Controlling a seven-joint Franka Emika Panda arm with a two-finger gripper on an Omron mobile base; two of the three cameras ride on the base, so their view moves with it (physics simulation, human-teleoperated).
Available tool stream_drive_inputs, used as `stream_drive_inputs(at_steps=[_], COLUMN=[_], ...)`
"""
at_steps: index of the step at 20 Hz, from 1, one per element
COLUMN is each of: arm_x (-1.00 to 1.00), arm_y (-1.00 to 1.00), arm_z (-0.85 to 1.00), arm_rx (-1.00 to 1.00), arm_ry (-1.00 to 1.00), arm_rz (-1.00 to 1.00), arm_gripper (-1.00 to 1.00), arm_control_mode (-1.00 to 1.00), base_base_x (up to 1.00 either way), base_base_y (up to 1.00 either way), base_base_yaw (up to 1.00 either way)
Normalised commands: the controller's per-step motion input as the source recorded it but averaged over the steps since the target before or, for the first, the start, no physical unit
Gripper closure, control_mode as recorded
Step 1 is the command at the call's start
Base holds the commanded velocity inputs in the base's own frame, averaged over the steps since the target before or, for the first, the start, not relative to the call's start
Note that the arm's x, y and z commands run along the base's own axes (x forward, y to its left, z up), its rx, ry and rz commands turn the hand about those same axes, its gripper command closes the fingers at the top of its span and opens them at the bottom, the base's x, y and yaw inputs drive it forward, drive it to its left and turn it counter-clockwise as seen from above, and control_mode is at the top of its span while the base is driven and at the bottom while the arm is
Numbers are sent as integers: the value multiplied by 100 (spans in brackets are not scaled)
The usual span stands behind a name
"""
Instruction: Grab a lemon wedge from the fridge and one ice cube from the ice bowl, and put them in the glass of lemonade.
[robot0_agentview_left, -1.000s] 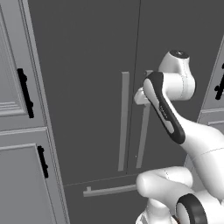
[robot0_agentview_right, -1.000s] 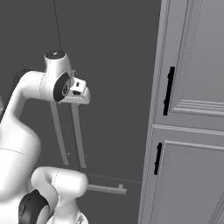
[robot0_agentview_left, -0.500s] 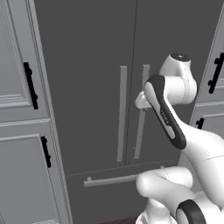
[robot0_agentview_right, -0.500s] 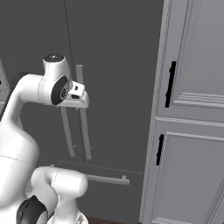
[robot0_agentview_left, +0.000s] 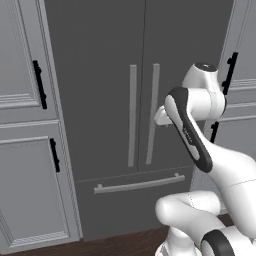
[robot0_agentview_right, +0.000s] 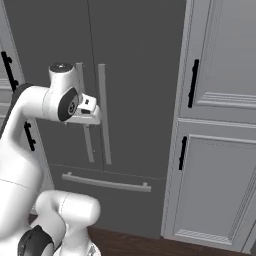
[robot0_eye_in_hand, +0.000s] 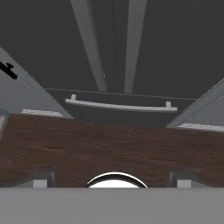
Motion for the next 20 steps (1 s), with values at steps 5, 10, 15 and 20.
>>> stream_drive_inputs(at_steps=[5, 10, 15, 20], arm_x=[0, -34, -33, 58], arm_y=[0, 0, 0, -4], arm_z=[0, 25, 57, 43], arm_rx=[0, 0, 0, -1], arm_ry=[0, -23, -40, -32], arm_rz=[0, 0, 0, 0], arm_gripper=[-100, -100, -100, -100], arm_control_mode=[100, -100, -100, -100], base_base_x=[-39, 0, 0, 0], base_base_y=[1, 0, 0, 0], base_base_yaw=[0, 0, 0, 0])
